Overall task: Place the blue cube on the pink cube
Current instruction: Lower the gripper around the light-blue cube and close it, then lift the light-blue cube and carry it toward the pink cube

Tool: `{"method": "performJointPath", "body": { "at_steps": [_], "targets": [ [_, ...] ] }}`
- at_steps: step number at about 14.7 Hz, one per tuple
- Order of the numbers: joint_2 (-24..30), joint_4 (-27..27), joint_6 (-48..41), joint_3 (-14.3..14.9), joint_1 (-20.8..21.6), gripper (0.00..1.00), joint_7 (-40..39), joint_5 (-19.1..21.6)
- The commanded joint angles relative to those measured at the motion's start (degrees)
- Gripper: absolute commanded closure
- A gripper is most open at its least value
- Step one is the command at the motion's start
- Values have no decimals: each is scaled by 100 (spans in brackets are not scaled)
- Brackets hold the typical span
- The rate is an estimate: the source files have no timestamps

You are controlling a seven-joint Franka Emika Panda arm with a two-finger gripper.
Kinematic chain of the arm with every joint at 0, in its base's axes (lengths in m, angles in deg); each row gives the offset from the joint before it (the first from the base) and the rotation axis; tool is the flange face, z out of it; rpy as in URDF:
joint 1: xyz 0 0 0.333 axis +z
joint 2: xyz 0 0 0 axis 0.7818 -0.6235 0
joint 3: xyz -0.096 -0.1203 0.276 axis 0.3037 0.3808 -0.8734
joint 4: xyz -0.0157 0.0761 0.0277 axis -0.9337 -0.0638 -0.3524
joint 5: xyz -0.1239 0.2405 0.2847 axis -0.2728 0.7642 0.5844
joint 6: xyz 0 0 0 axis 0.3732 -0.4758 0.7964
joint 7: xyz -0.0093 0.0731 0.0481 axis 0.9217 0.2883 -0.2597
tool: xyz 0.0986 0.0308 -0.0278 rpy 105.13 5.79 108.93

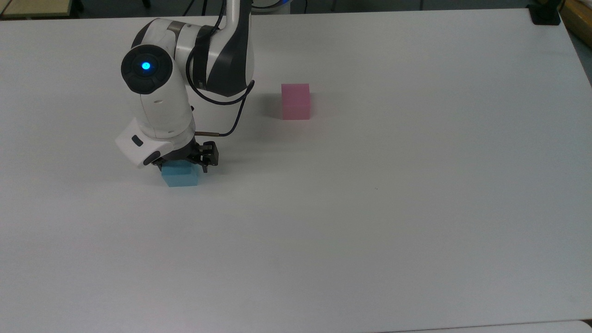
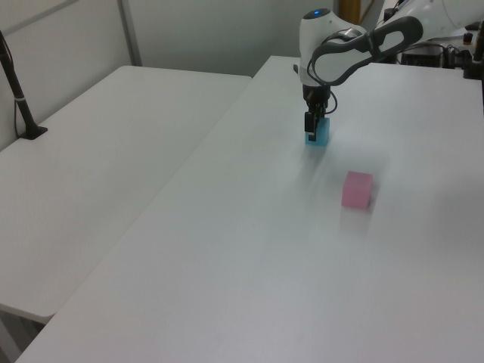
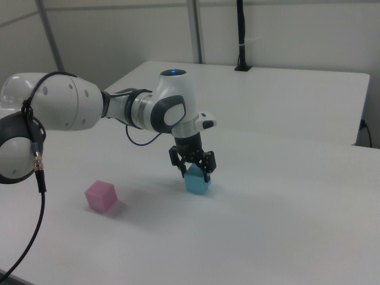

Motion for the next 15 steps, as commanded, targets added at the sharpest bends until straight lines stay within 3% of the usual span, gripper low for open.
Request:
{"method": "performJointPath", "body": {
  "at_steps": [1,2,3,7,11,15],
  "targets": [
    [73,105,196,-11,-71,65,-133,102],
    [82,105,196,-11,-71,78,-168,102],
    [82,105,188,-20,-88,82,-229,102],
    [283,17,-179,-11,-54,82,-230,94],
    [749,-553,-1400,-11,-45,82,-212,85],
    [1232,-958,-2026,-20,-27,81,-168,120]
  ]
}}
